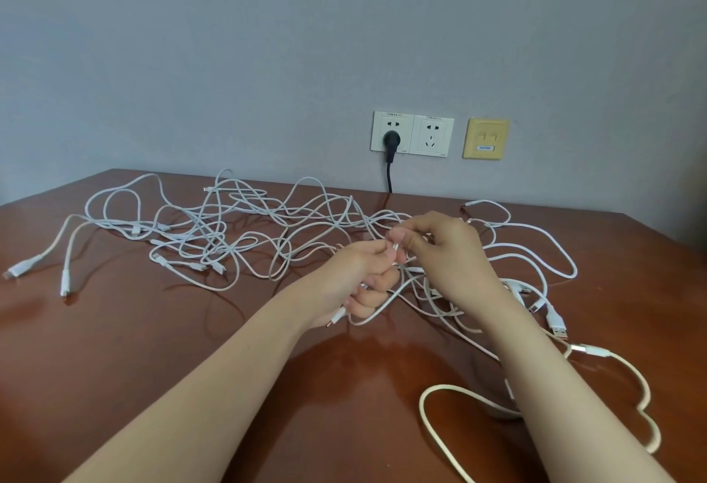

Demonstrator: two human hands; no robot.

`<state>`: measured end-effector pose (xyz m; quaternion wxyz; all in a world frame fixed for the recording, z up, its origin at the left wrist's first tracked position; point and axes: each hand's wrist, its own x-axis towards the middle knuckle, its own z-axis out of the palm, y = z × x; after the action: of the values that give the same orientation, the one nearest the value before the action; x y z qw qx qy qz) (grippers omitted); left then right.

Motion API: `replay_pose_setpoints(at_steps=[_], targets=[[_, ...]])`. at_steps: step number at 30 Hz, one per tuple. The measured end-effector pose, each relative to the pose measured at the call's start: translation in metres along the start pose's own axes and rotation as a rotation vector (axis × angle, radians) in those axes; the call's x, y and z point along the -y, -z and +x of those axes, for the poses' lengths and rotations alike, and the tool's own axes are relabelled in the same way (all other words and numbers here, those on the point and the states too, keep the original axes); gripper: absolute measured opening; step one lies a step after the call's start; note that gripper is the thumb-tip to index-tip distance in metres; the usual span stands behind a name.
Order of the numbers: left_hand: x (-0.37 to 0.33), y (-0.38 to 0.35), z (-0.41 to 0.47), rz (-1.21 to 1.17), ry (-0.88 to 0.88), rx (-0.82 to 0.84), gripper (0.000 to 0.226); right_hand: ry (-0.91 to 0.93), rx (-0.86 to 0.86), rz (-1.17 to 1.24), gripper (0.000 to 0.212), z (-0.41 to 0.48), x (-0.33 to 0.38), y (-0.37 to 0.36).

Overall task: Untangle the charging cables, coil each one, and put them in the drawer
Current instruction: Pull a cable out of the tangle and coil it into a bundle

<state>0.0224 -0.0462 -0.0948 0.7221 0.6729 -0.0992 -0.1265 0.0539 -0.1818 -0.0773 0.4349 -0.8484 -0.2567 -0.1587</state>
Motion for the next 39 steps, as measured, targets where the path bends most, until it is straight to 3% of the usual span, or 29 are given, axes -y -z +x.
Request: replay_pose_setpoints(at_steps=[4, 10, 14, 18, 22, 24, 29, 36, 39], targets=[[0.000, 0.002, -0.002, -0.019, -0.002, 0.022, 0.027, -0.015, 0.031, -0.086, 0.033, 0.000, -0.001, 0.002], [0.007, 0.002, 0.004, 0.044, 0.005, -0.034, 0.019, 0.008, 0.047, -0.423, 0.017, -0.005, 0.009, 0.000], [0.017, -0.007, 0.017, 0.181, 0.041, -0.057, 0.036, -0.019, 0.080, -0.478, 0.016, -0.003, 0.004, 0.000], [0.018, -0.002, 0.019, 0.047, -0.036, -0.097, 0.038, -0.066, -0.003, -0.365, 0.020, 0.002, -0.007, -0.008], [0.018, 0.008, 0.025, -0.152, -0.068, -0.216, 0.040, -0.157, -0.041, -0.156, 0.017, 0.005, -0.010, -0.014], [0.018, 0.011, 0.029, -0.206, -0.101, -0.294, 0.040, -0.186, -0.029, -0.167, 0.016, 0.002, -0.011, -0.016], [0.023, 0.004, 0.033, -0.255, -0.215, -0.424, 0.037, -0.026, -0.012, -0.393, 0.020, -0.004, -0.012, -0.028], [0.024, 0.002, 0.037, -0.303, -0.219, -0.481, 0.026, 0.070, 0.010, -0.591, 0.027, -0.003, -0.011, -0.035], [0.026, 0.003, 0.038, -0.165, -0.219, -0.543, 0.025, 0.073, 0.082, -0.603, 0.027, -0.006, -0.010, -0.040]])
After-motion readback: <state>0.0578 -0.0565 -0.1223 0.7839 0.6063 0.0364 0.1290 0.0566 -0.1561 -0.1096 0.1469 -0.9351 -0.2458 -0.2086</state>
